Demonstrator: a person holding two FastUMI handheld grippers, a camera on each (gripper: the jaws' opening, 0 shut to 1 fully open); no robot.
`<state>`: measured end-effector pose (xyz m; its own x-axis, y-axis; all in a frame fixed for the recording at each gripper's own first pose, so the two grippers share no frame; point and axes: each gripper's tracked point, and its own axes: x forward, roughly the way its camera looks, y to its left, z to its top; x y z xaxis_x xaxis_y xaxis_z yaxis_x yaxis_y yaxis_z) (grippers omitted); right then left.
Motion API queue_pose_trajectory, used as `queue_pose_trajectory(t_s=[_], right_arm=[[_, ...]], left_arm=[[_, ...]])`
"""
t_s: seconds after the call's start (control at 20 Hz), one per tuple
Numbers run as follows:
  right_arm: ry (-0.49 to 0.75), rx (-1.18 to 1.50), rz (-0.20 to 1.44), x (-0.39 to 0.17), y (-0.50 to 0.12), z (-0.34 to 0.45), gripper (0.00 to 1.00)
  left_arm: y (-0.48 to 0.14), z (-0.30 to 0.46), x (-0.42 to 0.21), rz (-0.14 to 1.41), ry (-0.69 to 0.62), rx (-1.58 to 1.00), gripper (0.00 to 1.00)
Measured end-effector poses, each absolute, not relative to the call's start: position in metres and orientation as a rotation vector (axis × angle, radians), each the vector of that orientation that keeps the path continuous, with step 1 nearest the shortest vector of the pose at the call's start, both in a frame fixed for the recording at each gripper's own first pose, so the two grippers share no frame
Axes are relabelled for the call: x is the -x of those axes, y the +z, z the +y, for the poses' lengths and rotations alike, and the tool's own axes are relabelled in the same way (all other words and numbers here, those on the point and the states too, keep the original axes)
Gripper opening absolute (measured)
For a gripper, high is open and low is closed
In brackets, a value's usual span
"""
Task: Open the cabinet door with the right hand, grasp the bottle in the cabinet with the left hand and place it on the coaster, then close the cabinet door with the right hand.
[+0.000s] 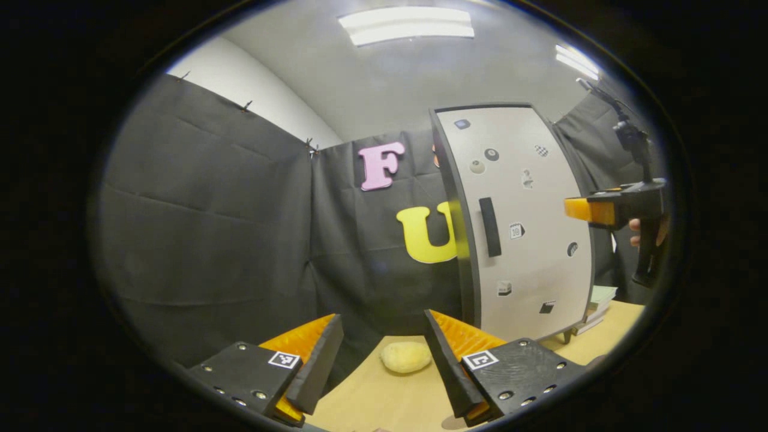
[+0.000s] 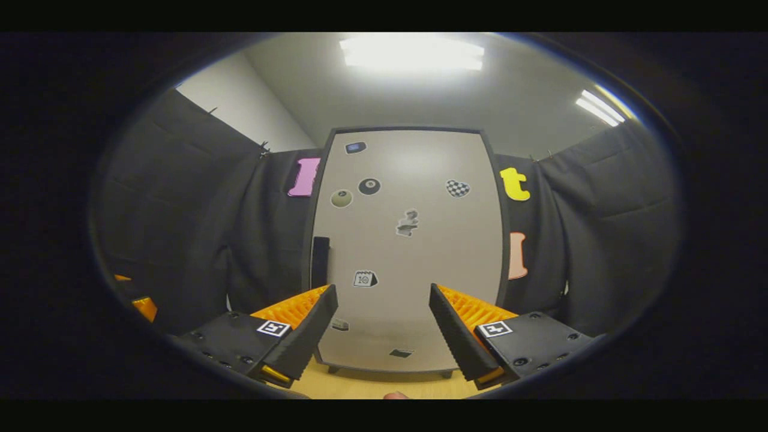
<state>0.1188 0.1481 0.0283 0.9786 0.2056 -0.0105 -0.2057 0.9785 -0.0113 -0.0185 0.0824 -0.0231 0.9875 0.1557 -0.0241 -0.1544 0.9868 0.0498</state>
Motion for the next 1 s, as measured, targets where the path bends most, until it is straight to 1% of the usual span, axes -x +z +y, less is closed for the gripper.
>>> queue_pose_trajectory(t_s=[0.05,0.1,0.4,0.6,0.65,0.7,0.85,0.9,1.0], right_arm=[[0.211,0.007,0.007,-0.125,0.03,0.156,0.98],[0.21,0.003,0.006,-0.132,0.032,0.163,0.98],[0.234,-0.003,0.014,-0.174,0.03,0.208,0.98],[0.254,-0.024,0.068,-0.201,0.016,0.235,0.98],[0.258,-0.028,0.083,-0.208,0.012,0.242,0.98],[0.261,-0.027,0.096,-0.214,0.009,0.248,0.98],[0.259,-0.017,0.121,-0.234,0.0,0.264,0.98],[0.259,-0.012,0.137,-0.239,-0.004,0.268,0.96],[0.254,-0.012,0.171,-0.249,-0.013,0.276,0.93]], left_arm=[[-0.026,0.088,0.02,0.033,0.167,-0.051,0.8],[-0.029,0.094,0.022,0.04,0.177,-0.053,0.82],[-0.041,0.123,0.028,0.074,0.238,-0.059,0.83],[-0.042,0.137,0.032,0.081,0.276,-0.075,0.83],[-0.043,0.146,0.036,0.083,0.285,-0.077,0.8],[-0.044,0.151,0.039,0.086,0.294,-0.078,0.83],[-0.047,0.164,0.046,0.097,0.323,-0.079,0.82],[-0.048,0.169,0.047,0.1,0.333,-0.081,0.8],[-0.05,0.179,0.051,0.106,0.351,-0.082,0.8]])
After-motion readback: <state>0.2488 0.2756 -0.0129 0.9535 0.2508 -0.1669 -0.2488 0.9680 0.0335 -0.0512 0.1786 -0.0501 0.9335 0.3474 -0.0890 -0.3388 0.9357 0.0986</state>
